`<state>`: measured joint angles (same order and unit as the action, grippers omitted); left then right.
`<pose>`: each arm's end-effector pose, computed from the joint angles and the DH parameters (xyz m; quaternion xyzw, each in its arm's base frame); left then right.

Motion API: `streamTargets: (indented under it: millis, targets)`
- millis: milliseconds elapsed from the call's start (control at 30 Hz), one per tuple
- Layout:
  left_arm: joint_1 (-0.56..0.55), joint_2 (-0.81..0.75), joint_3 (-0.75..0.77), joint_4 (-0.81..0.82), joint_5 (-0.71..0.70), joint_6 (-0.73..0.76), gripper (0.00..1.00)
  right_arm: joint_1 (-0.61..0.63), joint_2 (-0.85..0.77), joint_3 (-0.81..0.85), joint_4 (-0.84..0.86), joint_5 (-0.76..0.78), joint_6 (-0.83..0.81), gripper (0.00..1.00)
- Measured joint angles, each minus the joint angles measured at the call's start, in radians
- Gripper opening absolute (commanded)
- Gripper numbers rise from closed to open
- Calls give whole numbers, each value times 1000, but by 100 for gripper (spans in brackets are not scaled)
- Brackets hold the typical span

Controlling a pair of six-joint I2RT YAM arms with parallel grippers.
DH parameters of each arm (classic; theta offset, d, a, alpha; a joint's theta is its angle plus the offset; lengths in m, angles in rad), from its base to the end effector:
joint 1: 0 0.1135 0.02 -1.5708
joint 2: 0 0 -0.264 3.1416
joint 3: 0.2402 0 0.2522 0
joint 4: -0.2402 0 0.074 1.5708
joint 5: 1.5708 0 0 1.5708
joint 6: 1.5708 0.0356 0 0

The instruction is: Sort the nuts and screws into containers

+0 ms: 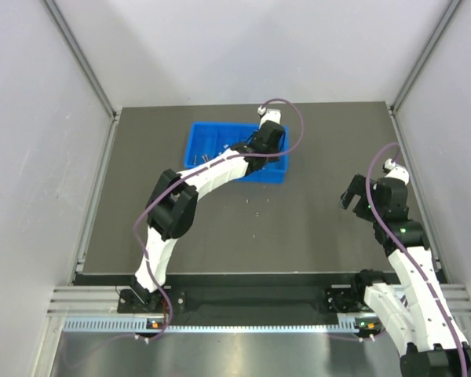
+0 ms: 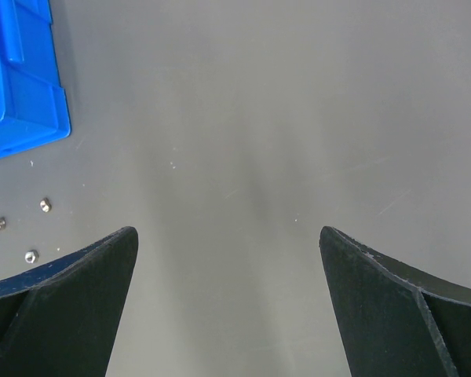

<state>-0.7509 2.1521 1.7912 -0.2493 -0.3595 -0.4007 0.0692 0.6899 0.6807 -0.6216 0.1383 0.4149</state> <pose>0.3765 -0.3342 0.2423 0.0707 0.8736 -0.1145 0.4676 0.1501 0.0055 0.2748 0.1838 0.8708 0.0485 0.4534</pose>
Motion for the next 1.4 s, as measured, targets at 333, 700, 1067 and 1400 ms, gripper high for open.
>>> streamTargets:
  millis: [333, 700, 1067, 1400]
  targets:
    - [-124, -266, -215, -70, -111, -109, 84, 0, -1, 0, 0, 1, 0, 100]
    - [-241, -249, -338, -145, -282, -395, 78, 0, -35, 0, 0, 3, 0, 100]
    - [-251, -45, -207, -272, -387, -549, 70, 0, -33, 0, -1, 11, 0, 100]
    - [-251, 24, -198, -296, -385, -599, 54, 0, -33, 0, -1, 11, -1, 100]
